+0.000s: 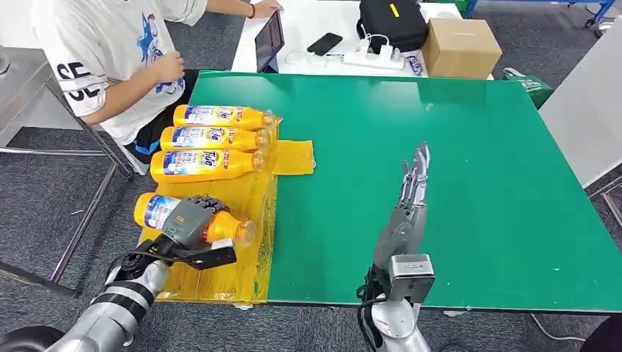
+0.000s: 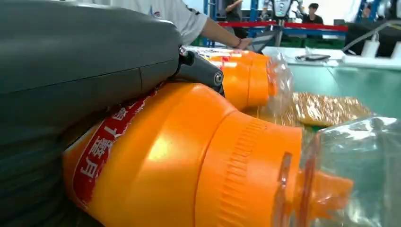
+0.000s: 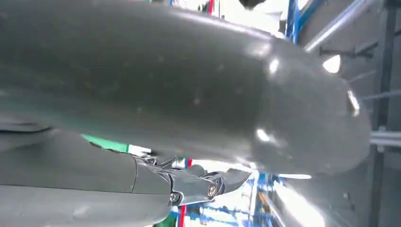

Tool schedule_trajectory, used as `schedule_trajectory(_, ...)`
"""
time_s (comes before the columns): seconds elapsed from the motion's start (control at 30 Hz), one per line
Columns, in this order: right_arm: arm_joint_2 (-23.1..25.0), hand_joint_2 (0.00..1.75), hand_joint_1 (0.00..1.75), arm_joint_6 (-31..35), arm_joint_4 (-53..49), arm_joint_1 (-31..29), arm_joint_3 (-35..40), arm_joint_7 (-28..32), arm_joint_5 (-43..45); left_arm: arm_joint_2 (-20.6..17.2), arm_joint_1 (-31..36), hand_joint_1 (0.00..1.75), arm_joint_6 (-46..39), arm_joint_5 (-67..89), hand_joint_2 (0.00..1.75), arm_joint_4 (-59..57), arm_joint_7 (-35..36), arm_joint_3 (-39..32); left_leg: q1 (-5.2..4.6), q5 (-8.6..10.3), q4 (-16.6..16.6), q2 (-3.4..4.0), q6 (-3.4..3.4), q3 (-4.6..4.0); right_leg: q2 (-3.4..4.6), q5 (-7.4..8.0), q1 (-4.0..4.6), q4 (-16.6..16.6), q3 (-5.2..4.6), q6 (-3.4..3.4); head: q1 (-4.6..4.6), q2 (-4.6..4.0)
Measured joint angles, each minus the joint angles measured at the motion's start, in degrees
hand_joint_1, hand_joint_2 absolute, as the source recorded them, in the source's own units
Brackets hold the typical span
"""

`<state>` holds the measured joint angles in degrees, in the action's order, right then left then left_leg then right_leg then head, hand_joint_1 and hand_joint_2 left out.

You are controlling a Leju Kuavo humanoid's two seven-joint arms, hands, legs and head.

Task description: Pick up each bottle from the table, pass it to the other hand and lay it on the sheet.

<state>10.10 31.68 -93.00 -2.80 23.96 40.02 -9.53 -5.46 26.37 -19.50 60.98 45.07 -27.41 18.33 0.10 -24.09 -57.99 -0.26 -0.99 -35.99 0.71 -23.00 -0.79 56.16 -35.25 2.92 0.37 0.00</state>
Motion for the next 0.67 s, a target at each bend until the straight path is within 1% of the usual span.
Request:
schedule_trajectory(0.13,0.37,0.0,0.0,-2.39,1.66,0.02,-0.51,0.0,-0.15,-0.28,0.82,1.75,0.44,-0.83,1.75,-1.67,-0.2,1.49,0.0,0.0,0.0,-0.01,0.0,0.03,-0.01,0.0,0.01,0.0,0.03,0.0,-0.02,0.0)
schedule_trajectory(0.37,0.55,0.0,0.0,-2.87,3.13,0.01,-0.83,0.0,-0.39,-0.41,1.5,1.75,0.7,-1.22,1.75,-2.82,-0.26,2.52,0.02,0.02,0.01,-0.06,0.0,0.12,-0.04,0.0,0.01,0.01,0.14,0.0,0.0,0.0)
schedule_trajectory(0.4,0.61,0.0,0.0,-3.0,3.35,0.01,-0.85,0.0,-0.5,-0.44,1.59,1.45,1.12,-1.82,1.75,-2.89,-0.46,2.52,0.01,0.02,0.01,-0.06,0.0,0.12,-0.04,0.0,0.01,0.02,0.16,0.0,0.0,0.0)
schedule_trajectory(0.43,0.74,0.0,0.0,-3.18,3.54,0.01,-0.92,0.0,-0.57,-0.48,1.64,0.02,1.42,-2.23,1.75,-2.89,-0.66,2.52,0.01,0.02,0.01,-0.06,0.0,0.13,-0.04,0.0,0.01,0.02,0.17,0.0,0.02,0.0)
schedule_trajectory(0.5,1.05,0.0,0.0,-4.1,4.33,-0.01,-1.07,-0.02,-0.7,-0.68,1.69,0.0,2.41,-3.19,1.75,-2.89,-1.12,2.54,0.01,0.01,0.01,-0.05,0.01,0.18,-0.04,0.0,0.01,0.02,0.21,0.0,0.0,0.0)
schedule_trajectory(0.53,1.11,0.0,0.0,-4.4,4.7,-0.02,-1.1,-0.07,-0.7,-0.79,1.68,0.0,3.02,-3.83,0.0,-2.87,-1.4,2.56,0.01,0.01,0.01,-0.05,0.01,0.2,-0.04,0.0,0.01,0.02,0.23,0.0,0.0,0.0)
schedule_trajectory(0.67,1.66,0.0,0.0,-6.02,6.5,-0.08,-1.25,-0.42,-0.7,-1.25,1.49,0.0,7.55,-7.7,0.0,-2.3,-3.19,2.54,0.01,0.01,0.01,-0.05,0.01,0.21,-0.04,0.0,0.01,0.03,0.25,0.0,0.0,0.0)
